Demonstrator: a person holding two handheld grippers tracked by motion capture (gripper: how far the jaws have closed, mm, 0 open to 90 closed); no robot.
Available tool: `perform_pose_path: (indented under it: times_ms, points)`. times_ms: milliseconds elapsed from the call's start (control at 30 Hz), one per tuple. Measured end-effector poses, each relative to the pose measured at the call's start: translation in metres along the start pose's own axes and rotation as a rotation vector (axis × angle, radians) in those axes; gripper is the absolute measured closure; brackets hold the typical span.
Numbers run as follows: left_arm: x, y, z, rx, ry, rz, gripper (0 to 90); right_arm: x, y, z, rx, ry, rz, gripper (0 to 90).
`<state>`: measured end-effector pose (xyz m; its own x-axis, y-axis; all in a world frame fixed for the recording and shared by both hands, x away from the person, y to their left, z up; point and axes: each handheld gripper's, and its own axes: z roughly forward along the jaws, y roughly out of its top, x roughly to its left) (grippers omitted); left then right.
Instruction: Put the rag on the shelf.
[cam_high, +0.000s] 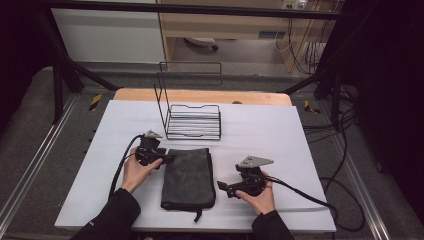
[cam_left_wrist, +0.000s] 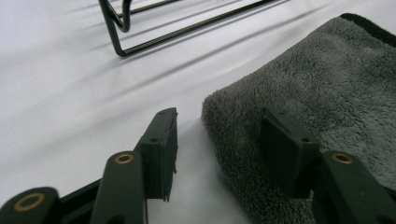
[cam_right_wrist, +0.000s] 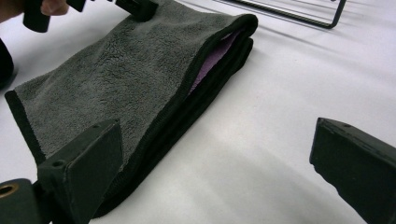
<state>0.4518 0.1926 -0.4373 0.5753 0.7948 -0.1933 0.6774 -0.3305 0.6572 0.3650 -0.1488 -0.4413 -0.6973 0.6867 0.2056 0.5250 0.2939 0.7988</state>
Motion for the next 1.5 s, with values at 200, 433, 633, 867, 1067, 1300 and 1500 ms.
perform_pose_path:
  times_ms: [200, 433, 633, 867, 1067, 1300, 1500]
  points:
    - [0.003, -0.002, 0.006, 0.007, -0.039, -0.033, 56.6, 0.000, 0.000, 0.001, 0.005, 0.004, 0.006, 3.6]
    - [0.000, -0.004, 0.007, 0.006, -0.058, -0.048, 68.7, -0.001, 0.002, 0.001, -0.008, 0.005, 0.022, 3.8]
    - [0.000, -0.004, 0.007, 0.013, -0.066, -0.062, 73.8, -0.004, 0.013, 0.003, -0.041, -0.007, 0.043, 2.5]
    - [-0.001, -0.005, 0.007, 0.006, -0.055, -0.043, 74.6, -0.005, 0.035, 0.021, -0.045, -0.044, 0.064, 1.7]
    - [-0.003, -0.006, 0.007, -0.004, -0.046, -0.019, 74.5, -0.015, 0.051, 0.053, -0.019, -0.074, 0.096, 9.0]
    - [-0.003, -0.007, 0.007, -0.008, -0.047, -0.005, 74.1, -0.021, 0.063, 0.083, 0.009, -0.088, 0.109, 26.5]
    - [-0.003, -0.007, 0.007, -0.014, -0.048, 0.001, 73.7, -0.022, 0.061, 0.095, 0.071, -0.096, 0.111, 42.8]
